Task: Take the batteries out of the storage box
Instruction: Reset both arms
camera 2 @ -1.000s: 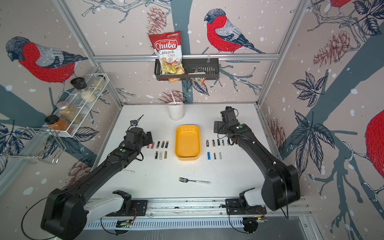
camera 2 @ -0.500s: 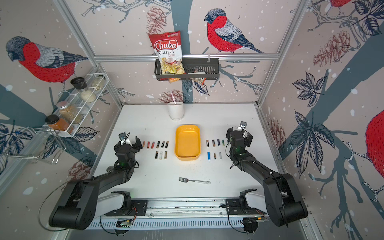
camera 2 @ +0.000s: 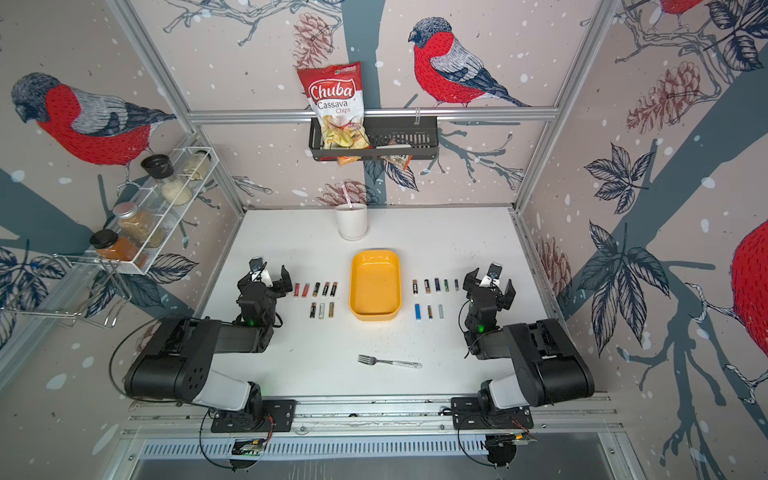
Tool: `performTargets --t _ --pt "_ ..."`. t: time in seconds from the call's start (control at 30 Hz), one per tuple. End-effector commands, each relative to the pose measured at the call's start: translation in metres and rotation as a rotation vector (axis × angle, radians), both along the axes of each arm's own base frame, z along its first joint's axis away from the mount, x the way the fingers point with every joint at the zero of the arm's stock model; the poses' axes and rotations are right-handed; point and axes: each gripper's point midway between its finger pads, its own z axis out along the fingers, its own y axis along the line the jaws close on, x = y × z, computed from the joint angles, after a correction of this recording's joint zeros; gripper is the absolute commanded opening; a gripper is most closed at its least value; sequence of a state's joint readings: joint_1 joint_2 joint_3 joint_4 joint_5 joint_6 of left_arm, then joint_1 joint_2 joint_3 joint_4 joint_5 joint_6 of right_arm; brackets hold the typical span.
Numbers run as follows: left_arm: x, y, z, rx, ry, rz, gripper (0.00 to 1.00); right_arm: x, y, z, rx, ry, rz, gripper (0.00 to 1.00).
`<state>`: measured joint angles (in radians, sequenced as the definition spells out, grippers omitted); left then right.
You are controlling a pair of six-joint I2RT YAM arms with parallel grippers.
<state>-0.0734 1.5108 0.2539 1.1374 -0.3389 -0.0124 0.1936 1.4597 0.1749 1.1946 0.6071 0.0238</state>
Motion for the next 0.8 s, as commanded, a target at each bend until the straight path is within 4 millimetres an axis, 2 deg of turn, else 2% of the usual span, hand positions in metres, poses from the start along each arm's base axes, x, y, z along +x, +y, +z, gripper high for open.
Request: performTargets --t 0.0,0.03,0.1,0.17,0.2,0.23,0.3,0.37,0.7,0.77 --pt "0.001 0.0 0.012 -0.023 -0.07 -0.004 0.99 0.0 0.003 0.027 0.056 -0.151 0.081 1.0" --pt "0.002 0.0 0.011 -0.029 -0.059 -0.004 0.99 -0.003 0.002 0.018 0.089 -0.141 0.119 1.0" --pt "0.001 -0.001 0.012 -0.024 -0.068 -0.005 0.99 -0.007 -0.003 0.029 0.086 -0.236 0.146 1.0" --pt "0.001 0.0 0.012 -0.024 -0.073 -0.002 0.99 0.009 0.001 0.023 0.094 -0.152 0.122 1.0" --pt "0.001 0.0 0.012 -0.025 -0.067 -0.003 0.99 0.015 0.004 0.011 0.094 -0.09 0.141 1.0" --pt "0.001 0.0 0.012 -0.027 -0.066 -0.003 0.98 0.02 0.004 0.012 0.081 -0.096 0.144 1.0" --pt "0.001 0.0 0.012 -0.026 -0.068 -0.004 0.98 0.018 0.003 0.013 0.095 -0.108 0.155 1.0" --pt "0.001 0.0 0.013 -0.025 -0.07 -0.003 0.99 0.025 0.001 0.008 0.109 -0.062 0.142 1.0" --pt "0.001 0.0 0.012 -0.027 -0.068 -0.004 0.99 0.025 0.004 0.008 0.102 -0.066 0.17 1.0" --pt "0.001 0.0 0.012 -0.026 -0.068 -0.004 0.99 0.028 0.012 0.006 0.096 -0.051 0.223 1.0"
